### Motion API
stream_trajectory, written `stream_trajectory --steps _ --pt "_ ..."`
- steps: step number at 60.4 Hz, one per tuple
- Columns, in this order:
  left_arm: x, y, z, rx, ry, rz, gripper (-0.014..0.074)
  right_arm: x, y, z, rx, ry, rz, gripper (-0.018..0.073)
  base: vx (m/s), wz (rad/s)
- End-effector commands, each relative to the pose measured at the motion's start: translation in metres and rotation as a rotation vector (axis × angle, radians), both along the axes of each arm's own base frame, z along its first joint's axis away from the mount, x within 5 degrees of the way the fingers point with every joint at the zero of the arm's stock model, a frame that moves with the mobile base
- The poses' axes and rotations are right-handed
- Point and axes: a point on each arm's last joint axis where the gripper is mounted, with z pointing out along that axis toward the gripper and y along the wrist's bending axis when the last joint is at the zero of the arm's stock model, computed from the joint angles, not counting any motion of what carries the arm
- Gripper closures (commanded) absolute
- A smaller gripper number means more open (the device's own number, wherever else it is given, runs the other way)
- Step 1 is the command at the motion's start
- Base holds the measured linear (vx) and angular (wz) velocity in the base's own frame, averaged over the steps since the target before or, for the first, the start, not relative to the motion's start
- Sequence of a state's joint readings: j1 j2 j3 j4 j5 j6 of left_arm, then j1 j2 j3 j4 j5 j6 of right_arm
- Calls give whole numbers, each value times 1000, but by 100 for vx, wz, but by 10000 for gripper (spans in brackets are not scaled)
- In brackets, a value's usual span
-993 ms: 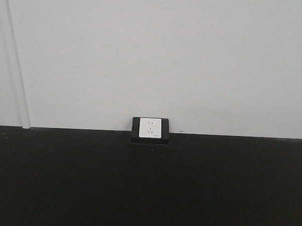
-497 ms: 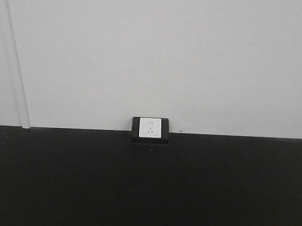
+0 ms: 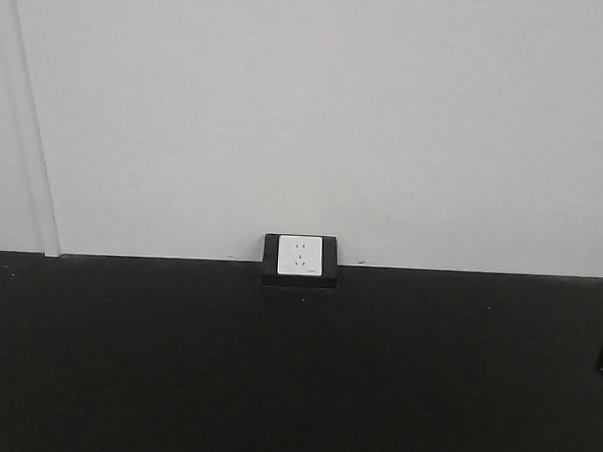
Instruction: Grab transparent chemical and place on left bench
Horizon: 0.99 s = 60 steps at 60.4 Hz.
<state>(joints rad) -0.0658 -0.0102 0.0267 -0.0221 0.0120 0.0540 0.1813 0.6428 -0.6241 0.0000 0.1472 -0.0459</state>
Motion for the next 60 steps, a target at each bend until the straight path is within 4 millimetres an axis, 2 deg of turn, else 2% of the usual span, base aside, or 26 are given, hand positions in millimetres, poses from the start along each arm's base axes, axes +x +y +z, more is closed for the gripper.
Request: stream_trajectory --steps 1,9,19,26,37,47,60 --pt "-1 0 3 -14 -81 -1 600 0 -1 25 40 -173 -6 -171 0 0" --pt "-1 0 3 -14 -81 -1 600 1 -9 25 88 -166 -68 -150 0 0" --pt "-1 0 3 -14 -81 -1 600 2 -34 17 95 -92 -250 -102 0 0" --pt "-1 0 3 -14 -81 -1 600 2 -42 11 150 -46 -315 -59 0 0" --pt "-1 0 3 -14 -81 -1 600 16 -50 -31 190 138 -374 8 0 0" --pt "-1 0 3 -14 -81 -1 600 25 -60 -64 286 262 -456 15 0 0" --pt "-1 0 3 -14 -81 -1 600 42 -69 -87 343 344 -502 15 0 0"
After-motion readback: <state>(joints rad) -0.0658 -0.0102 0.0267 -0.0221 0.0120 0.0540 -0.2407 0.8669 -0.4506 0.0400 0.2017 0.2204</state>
